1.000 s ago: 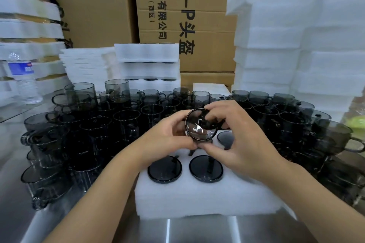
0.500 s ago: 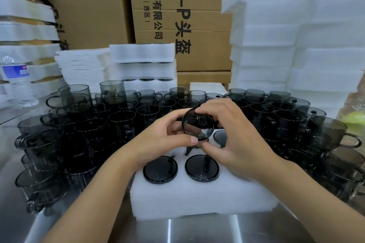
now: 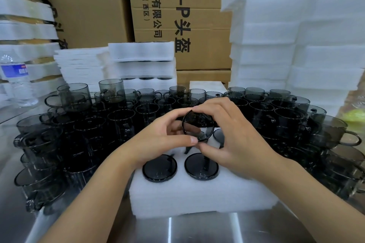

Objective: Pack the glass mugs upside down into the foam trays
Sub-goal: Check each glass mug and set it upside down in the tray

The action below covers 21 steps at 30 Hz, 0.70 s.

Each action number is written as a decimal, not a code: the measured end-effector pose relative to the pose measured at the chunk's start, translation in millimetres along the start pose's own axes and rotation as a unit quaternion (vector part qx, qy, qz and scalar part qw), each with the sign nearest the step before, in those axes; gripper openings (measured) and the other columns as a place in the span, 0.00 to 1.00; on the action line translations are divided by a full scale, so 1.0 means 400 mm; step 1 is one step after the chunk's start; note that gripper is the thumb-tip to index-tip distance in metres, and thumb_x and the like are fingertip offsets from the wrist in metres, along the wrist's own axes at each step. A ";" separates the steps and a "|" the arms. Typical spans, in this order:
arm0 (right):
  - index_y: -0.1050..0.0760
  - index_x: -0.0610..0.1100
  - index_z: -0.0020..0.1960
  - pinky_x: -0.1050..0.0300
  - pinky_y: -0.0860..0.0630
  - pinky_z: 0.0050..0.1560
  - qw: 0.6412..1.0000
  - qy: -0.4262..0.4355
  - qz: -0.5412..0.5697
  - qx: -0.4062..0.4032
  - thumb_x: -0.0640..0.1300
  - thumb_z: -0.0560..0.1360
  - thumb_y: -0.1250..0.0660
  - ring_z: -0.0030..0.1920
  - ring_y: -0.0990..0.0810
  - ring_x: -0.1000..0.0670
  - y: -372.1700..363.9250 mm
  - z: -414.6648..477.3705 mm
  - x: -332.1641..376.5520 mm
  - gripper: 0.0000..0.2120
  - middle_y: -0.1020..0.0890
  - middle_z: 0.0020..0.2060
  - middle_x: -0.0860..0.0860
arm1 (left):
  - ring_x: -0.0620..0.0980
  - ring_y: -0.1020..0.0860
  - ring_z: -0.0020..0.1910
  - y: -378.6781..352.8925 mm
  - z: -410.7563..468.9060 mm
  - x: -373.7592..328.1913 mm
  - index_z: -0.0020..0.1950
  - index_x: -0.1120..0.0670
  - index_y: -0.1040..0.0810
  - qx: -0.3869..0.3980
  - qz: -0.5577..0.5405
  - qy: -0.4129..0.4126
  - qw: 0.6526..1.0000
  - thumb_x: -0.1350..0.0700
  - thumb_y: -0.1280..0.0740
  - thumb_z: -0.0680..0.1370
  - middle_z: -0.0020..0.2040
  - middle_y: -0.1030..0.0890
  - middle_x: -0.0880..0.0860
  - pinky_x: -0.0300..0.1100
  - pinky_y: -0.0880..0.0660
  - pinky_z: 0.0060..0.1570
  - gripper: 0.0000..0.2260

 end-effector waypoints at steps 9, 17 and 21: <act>0.31 0.49 0.66 0.66 0.35 0.61 1.000 -0.008 0.000 0.004 0.51 0.70 0.33 0.61 0.31 0.55 0.000 0.000 0.001 0.26 0.31 0.59 0.55 | 0.49 0.20 0.58 0.000 0.002 0.002 0.69 0.47 0.30 -0.007 0.011 0.011 1.000 0.53 0.26 0.68 0.56 0.17 0.54 0.51 0.28 0.65 0.31; 0.31 0.49 0.66 0.64 0.34 0.61 1.000 -0.012 0.000 0.008 0.49 0.70 0.31 0.61 0.31 0.54 0.002 -0.001 0.003 0.26 0.31 0.59 0.55 | 0.49 0.20 0.58 -0.002 0.002 -0.001 0.70 0.47 0.31 -0.010 0.012 0.018 1.000 0.55 0.28 0.69 0.56 0.17 0.54 0.52 0.29 0.66 0.30; 0.31 0.48 0.66 0.65 0.35 0.60 1.000 -0.010 -0.002 0.008 0.49 0.70 0.29 0.60 0.30 0.54 0.002 -0.001 0.002 0.26 0.31 0.59 0.55 | 0.48 0.20 0.58 -0.002 0.000 -0.002 0.70 0.47 0.31 -0.009 0.015 0.020 1.000 0.52 0.26 0.67 0.55 0.17 0.54 0.53 0.30 0.66 0.32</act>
Point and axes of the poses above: each hand's wrist, its own z-axis towards the middle knuckle, its own y-axis out of the back of the hand, x = y × z, the point moved 2 cm from there along z, towards the middle knuckle
